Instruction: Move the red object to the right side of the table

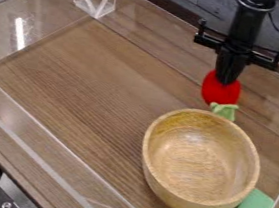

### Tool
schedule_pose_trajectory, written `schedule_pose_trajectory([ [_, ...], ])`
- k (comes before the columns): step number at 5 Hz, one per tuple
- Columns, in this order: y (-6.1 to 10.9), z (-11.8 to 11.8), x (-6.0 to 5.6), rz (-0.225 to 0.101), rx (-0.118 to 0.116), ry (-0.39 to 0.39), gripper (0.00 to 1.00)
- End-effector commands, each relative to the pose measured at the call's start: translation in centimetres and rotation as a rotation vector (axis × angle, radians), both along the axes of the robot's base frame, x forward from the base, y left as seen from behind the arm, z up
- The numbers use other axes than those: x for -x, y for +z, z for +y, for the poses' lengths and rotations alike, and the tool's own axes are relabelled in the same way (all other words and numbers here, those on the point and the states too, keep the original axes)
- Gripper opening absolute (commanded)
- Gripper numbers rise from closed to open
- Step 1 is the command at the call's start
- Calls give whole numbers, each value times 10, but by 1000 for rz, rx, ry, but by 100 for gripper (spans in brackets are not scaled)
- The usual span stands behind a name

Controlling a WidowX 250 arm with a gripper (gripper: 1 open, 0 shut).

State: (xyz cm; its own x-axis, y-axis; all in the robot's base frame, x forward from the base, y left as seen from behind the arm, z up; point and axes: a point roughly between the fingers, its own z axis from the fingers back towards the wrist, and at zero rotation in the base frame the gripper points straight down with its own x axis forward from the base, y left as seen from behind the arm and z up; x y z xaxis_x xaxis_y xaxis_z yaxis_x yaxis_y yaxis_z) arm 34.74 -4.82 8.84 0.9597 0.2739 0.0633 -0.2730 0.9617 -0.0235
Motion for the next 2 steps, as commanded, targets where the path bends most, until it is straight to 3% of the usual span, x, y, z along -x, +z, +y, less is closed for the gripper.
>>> schedule_pose_trajectory([
  [1,28,-6,-3,-83,11,-6,0],
  [2,25,-5,-8,-75,12,3,100],
])
